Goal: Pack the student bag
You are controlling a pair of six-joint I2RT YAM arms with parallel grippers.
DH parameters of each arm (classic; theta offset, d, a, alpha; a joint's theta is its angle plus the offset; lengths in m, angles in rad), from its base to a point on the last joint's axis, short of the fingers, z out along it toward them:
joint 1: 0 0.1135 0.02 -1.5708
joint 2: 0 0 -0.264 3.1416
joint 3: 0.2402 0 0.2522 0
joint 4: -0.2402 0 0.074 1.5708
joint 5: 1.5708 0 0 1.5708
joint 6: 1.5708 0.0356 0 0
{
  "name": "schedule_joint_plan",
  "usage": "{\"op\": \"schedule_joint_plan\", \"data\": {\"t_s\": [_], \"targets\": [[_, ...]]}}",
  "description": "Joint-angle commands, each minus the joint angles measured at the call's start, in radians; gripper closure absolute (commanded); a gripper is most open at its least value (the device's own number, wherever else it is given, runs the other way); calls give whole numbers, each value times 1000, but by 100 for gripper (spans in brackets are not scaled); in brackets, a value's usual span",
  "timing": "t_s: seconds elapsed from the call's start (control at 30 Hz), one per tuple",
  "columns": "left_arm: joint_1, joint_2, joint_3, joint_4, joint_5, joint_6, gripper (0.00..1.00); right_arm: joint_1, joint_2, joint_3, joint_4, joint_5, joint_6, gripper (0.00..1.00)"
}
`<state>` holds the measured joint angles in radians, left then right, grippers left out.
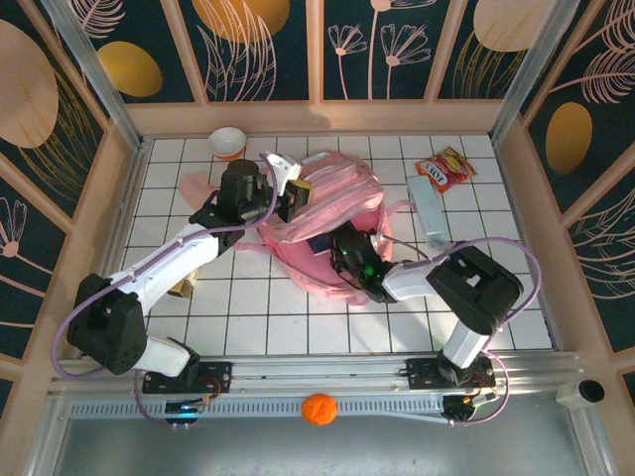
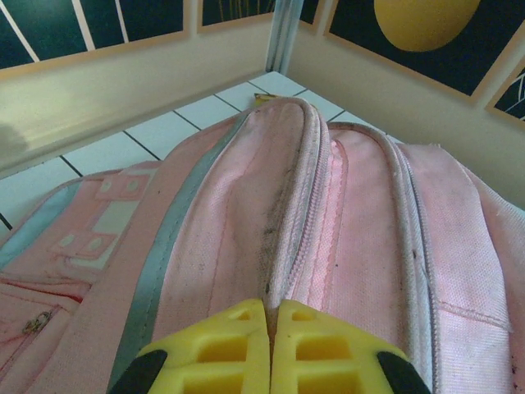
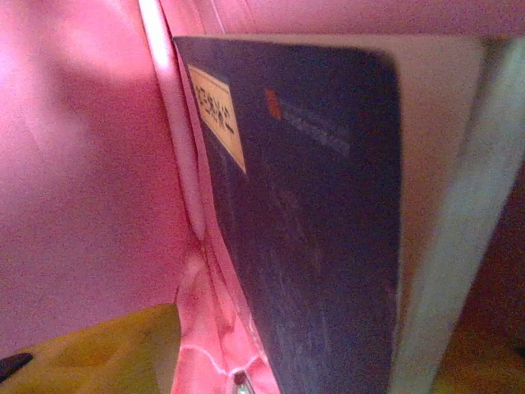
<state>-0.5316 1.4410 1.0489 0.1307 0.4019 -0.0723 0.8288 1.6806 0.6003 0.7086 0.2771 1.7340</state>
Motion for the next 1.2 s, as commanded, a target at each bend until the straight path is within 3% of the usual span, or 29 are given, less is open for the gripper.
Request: {"op": "schedule_joint_plan", "data": {"t_s": [0.0, 0.33, 0.57, 0.7, 0.93, 1.17], "targets": [[-2, -22, -4, 112, -21, 20, 100, 15, -64, -18, -63, -45, -23, 37], [-1, -27, -18, 97, -54, 38, 100, 27, -225, -72, -145, -102, -90, 36], [-2, -18, -21, 92, -37, 48, 100, 27, -489, -113, -439, -107, -192, 37], [-2, -10, -41, 67, -48, 82, 100, 23, -659, -110, -503, -86, -325, 40], [-6, 4, -152, 54, -63, 262, 100, -10, -801, 81, -814, -69, -625, 41], [-110, 117, -221, 29, -77, 482, 100, -70, -822, 131, -869, -69, -799, 40]]}}
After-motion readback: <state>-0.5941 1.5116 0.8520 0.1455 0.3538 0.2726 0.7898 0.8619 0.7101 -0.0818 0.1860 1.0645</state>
